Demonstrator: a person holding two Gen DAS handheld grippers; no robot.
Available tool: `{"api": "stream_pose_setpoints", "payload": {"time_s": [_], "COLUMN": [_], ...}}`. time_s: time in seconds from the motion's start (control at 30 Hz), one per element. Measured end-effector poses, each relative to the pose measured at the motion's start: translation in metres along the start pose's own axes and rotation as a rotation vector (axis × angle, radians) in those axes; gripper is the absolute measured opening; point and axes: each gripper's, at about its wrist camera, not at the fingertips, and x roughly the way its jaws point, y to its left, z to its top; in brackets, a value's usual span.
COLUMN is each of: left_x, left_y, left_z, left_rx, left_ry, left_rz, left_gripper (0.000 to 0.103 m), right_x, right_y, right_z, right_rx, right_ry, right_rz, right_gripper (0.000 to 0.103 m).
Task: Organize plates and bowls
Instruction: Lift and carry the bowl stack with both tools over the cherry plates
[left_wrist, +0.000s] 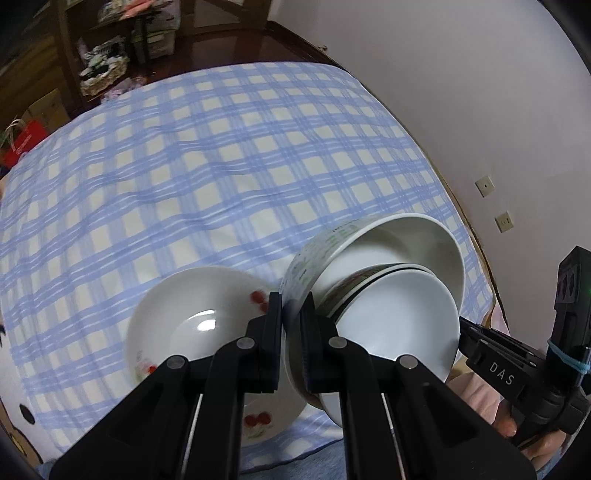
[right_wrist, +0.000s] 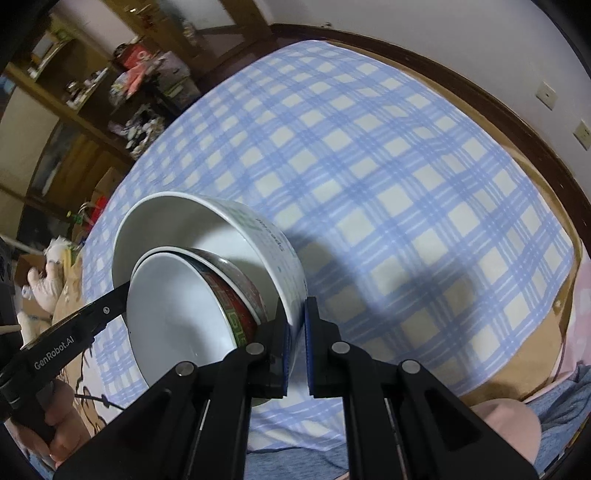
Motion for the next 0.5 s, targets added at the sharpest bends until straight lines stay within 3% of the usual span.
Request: {"api": "stream_pose_setpoints", "payload": {"time_s": [0.2, 0.5], "left_x": [-0.023, -0.020], "left_y": [0.036, 0.085], "left_z": [-0.021, -0.050], "left_rx": [-0.052, -0.160], "left_ry": [-0.025, -0.009], "left_rz": [0.046, 0.077], "left_gripper": [0.008, 0.008], "right_x": [0.007, 0.035], "right_y": [0.036, 0.079], "right_z": [-0.013, -0.029], "right_rx": [-0.077, -0.180], "right_ry": [0.028, 0.069], "right_rz": [0.029, 0.018], "right_gripper": [0.009, 0.009]}}
